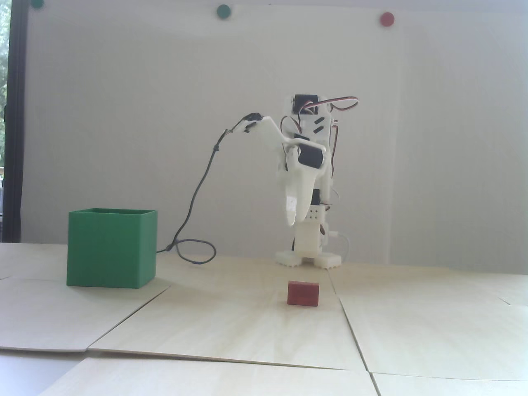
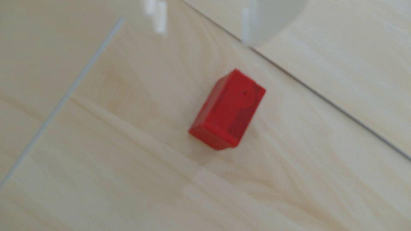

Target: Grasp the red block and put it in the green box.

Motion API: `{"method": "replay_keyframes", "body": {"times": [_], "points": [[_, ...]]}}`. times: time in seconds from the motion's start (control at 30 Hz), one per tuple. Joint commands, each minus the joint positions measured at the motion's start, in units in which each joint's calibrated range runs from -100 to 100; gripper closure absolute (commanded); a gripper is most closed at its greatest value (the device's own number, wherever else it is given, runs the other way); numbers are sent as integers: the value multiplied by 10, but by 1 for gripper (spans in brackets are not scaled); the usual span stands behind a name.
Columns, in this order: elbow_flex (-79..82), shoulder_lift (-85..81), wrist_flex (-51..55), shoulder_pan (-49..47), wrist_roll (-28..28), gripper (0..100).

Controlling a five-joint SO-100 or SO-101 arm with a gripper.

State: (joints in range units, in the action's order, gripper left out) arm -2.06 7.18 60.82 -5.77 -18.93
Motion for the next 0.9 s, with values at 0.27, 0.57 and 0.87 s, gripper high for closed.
{"method": "replay_keyframes", "body": {"times": [0.27, 0.57, 0.87], "points": [[-161, 111, 8, 48, 39, 85], [-165, 118, 8, 48, 94, 85], [-192, 132, 7, 45, 110, 85]]}}
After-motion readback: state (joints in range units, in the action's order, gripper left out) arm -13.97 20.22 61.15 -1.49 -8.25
